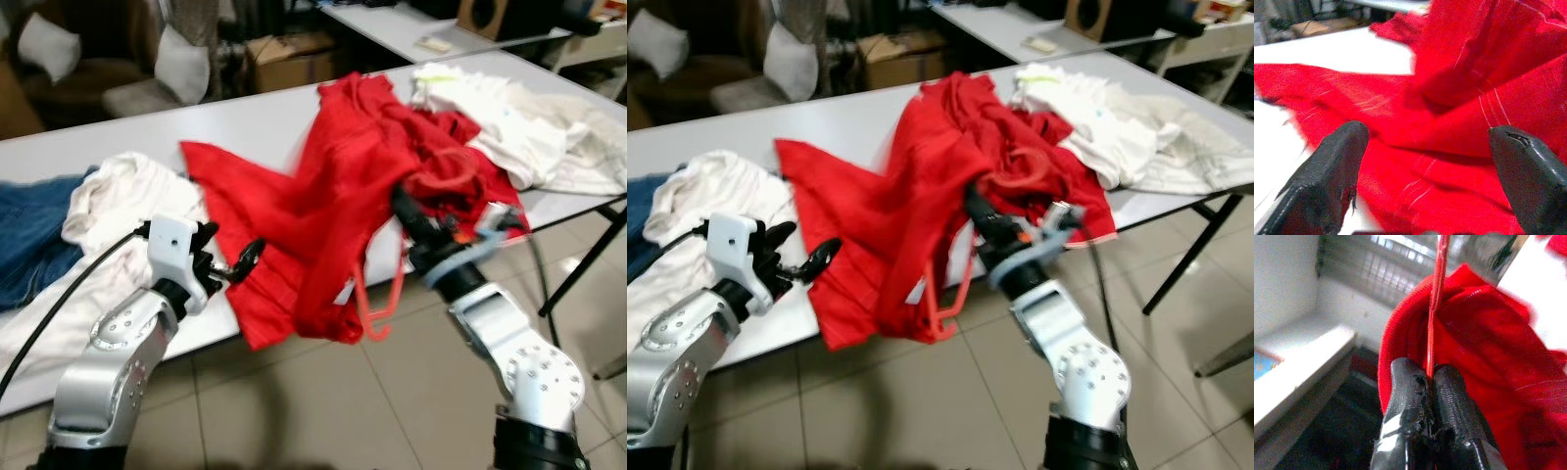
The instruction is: Hang hanger
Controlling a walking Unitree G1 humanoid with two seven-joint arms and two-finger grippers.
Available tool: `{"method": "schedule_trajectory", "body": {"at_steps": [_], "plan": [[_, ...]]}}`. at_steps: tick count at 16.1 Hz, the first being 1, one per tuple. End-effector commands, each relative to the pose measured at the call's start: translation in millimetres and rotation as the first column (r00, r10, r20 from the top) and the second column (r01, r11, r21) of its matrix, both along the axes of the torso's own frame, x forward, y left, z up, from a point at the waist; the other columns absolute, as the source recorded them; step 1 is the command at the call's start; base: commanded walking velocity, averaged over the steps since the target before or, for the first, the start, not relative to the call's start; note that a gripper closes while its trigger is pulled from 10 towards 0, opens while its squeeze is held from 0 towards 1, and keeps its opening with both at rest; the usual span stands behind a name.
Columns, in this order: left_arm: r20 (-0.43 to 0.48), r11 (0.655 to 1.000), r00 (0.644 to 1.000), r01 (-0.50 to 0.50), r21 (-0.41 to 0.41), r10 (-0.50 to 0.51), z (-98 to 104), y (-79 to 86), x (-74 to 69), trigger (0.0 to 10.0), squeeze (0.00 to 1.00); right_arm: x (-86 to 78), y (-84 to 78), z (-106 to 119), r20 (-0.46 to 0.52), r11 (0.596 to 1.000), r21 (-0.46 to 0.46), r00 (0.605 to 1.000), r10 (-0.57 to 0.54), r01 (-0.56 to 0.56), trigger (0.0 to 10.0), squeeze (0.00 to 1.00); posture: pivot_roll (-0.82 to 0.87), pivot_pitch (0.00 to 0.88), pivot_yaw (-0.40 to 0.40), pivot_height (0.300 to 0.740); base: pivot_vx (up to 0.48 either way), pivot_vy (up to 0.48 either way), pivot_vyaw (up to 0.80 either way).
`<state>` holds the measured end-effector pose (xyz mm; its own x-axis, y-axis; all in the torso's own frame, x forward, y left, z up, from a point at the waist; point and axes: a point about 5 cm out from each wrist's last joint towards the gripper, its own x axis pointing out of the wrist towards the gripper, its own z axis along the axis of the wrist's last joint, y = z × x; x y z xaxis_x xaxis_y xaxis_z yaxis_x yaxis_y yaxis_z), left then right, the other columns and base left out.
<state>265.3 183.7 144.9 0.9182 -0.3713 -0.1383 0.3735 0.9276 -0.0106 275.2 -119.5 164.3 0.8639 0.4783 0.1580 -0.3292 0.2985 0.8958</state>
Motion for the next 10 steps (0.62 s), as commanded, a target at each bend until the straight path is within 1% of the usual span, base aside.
{"method": "schedule_trajectory", "body": {"at_steps": [1, 2, 3, 4, 6, 7, 8, 9, 10], "plan": [[0.018, 1.0, 1.0, 0.008, 0.013, -0.008, 2.2, -2.2, 1.8, 10.0, 0.0, 2.8, 2.3, 1.8, 0.017, 0.998, -0.05, 1.0, 0.023, -0.022, 10.0, 0.0, -0.07, 0.0, 0.071, 0.74, 0.0, 0.0, 0.0], [0.018, 0.999, 0.999, 0.035, -0.011, -0.035, 2.7, -4.7, 1.5, 10.0, 0.0, 5.8, 1.3, 1.4, 0.018, 0.996, -0.087, 1.0, 0.023, -0.021, 10.0, 0.0, -0.07, 0.0, 0.073, 0.74, 0.0, 0.0, 0.0], [-0.018, 0.992, 0.995, 0.099, -0.075, -0.101, 0.1, -10.2, -1.9, 10.0, 0.93, 10.6, 1.2, 1.6, 0.025, 0.995, -0.097, 0.999, 0.027, -0.024, 10.0, 0.0, -0.07, 0.0, 0.074, 0.74, 0.0, 0.0, 0.0], [-0.025, 0.987, 0.991, 0.132, -0.092, -0.135, -0.8, -13.4, -3.0, 10.0, 1.0, 13.2, 1.5, 1.8, 0.029, 0.995, -0.096, 0.999, 0.033, -0.03, 10.0, 0.0, -0.07, 0.0, 0.073, 0.74, 0.0, 0.0, 0.0], [-0.027, 0.966, 0.971, 0.233, -0.114, -0.237, -1.3, -26.2, -2.6, 10.0, 1.0, 21.3, 4.1, 4.2, 0.044, 0.997, -0.058, 0.997, 0.058, -0.056, 10.0, 0.0, -0.07, 0.0, 0.057, 0.74, 0.0, 0.0, 0.0], [-0.03, 0.959, 0.963, 0.264, -0.103, -0.268, -2.6, -29.7, -2.8, 10.0, 1.0, 23.2, 5.3, 6.2, 0.055, 0.997, -0.04, 0.996, 0.071, -0.069, 10.0, 0.0, -0.07, 0.0, 0.055, 0.74, 0.0, 0.0, 0.0], [-0.038, 0.954, 0.955, 0.293, -0.065, -0.295, -5.8, -33.5, -3.0, 10.0, 1.0, 25.2, 6.0, 8.3, 0.064, 0.996, -0.027, 0.994, 0.084, -0.083, 10.0, 0.0, -0.07, 0.0, 0.045, 0.74, 0.0, 0.0, 0.0], [-0.06, 0.96, 0.958, 0.279, -0.015, -0.279, -11.7, -34.4, -0.4, 10.0, 1.0, 27.1, 6.5, 10.8, 0.075, 0.995, -0.016, 0.992, 0.1, -0.099, 10.0, 0.0, -0.07, 0.0, 0.042, 0.74, 0.0, 0.0, 0.0], [-0.112, 0.967, 0.963, 0.251, 0.03, -0.247, -20.3, -31.8, 1.6, 10.0, 0.04, 29.3, 5.8, 13.1, 0.082, 0.994, -0.003, 0.991, 0.107, -0.107, 10.0, 0.0, -0.07, 0.0, 0.043, 0.74, 0.0, 0.0, 0.0]]}}
